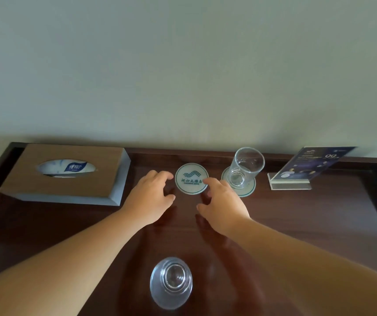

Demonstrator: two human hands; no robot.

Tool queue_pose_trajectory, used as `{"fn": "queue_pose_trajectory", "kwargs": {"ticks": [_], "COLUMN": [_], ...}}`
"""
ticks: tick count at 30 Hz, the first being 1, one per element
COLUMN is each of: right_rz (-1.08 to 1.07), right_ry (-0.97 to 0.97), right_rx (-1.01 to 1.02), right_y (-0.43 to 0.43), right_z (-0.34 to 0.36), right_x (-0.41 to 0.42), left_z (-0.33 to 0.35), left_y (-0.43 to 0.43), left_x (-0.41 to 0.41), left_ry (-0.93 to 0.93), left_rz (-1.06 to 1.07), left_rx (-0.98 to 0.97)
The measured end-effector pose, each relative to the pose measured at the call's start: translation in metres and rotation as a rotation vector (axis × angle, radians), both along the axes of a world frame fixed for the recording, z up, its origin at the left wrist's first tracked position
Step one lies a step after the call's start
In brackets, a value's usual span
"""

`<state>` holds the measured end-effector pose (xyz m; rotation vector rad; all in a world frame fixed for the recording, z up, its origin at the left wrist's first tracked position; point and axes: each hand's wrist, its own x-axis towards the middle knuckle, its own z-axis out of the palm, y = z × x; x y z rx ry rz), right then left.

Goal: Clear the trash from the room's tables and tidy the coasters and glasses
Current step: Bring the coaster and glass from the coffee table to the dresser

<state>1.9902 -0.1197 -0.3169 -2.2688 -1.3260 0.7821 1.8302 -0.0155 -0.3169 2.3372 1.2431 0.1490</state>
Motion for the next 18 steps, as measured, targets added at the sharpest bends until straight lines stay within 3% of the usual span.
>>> {"fn": "queue_pose_trajectory", "kwargs": {"ticks": [10, 18], "right_rz": [0.107, 0.013], "right_ry": [0.094, 0.069], "right_rx": [0.022, 0.018], "right_y": [-0.054, -0.105], "right_z": [0.02, 0.037], "right_x": [-0.021, -0.049], "left_z": [0.026, 0.03], "left_y": [-0.047, -0.083], "left_x": [-0.046, -0.082], "left_ry": [-0.04, -0.084], "left_rz": [0.008, -0.072], "left_rx": [-0.077, -0.18]}}
